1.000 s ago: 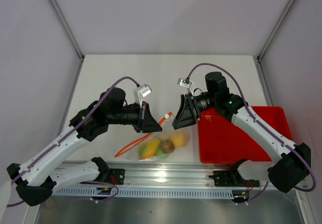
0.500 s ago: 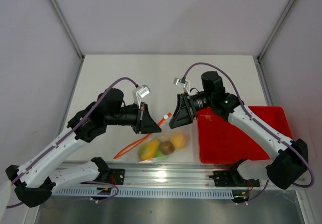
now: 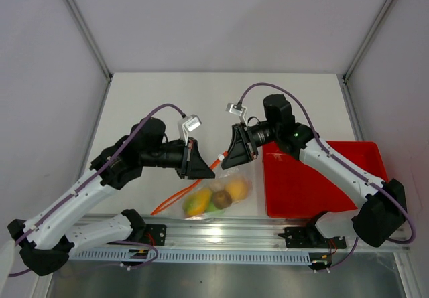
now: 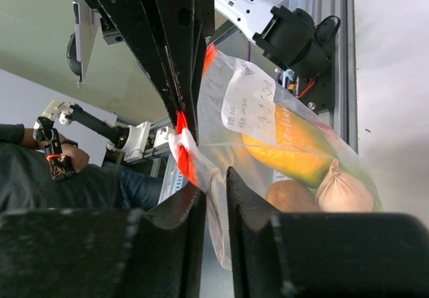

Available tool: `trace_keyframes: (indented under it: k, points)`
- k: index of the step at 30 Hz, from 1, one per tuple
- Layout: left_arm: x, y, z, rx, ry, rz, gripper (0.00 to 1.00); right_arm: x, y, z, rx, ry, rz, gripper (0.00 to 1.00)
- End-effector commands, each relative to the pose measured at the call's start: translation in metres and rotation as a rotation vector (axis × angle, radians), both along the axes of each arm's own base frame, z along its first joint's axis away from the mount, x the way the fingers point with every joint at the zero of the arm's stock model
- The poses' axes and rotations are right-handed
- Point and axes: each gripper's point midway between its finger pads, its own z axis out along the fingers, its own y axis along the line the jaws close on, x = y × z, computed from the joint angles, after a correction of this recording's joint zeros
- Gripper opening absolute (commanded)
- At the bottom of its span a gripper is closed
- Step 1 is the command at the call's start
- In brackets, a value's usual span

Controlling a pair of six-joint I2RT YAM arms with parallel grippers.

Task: Place the food in the zip-top bag and seal the zipper
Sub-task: Zip the zipper food storage bag at the center of the board.

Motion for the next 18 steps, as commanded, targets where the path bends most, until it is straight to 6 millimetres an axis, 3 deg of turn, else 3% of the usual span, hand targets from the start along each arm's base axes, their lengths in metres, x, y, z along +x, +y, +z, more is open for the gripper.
trace_keyframes:
  k: [1,6,8,16,17,18]
  points:
    - [-0.003,-0.003,0.009,-0.04,0.006,-0.024,0.01,0.0,0.004,0.019,0.054,-0.067,0.017,0.23]
    - [-0.002,-0.004,0.006,-0.032,0.011,-0.02,0.01,-0.001,0.004,0.019,0.055,-0.064,0.029,0.24]
    - [-0.001,-0.004,0.004,-0.028,0.013,-0.016,0.01,-0.001,0.004,0.021,0.059,-0.073,0.025,0.0]
    - [0.011,0.001,0.014,-0.019,-0.022,0.045,0.03,0.006,0.008,0.013,0.021,-0.081,-0.052,0.0]
    - [0.012,0.001,0.014,-0.015,-0.028,0.049,0.06,0.007,0.009,0.012,0.02,-0.082,-0.065,0.0]
    - [0.016,0.002,0.02,-0.021,-0.046,0.069,0.22,0.007,0.009,0.011,0.018,-0.084,-0.077,0.0]
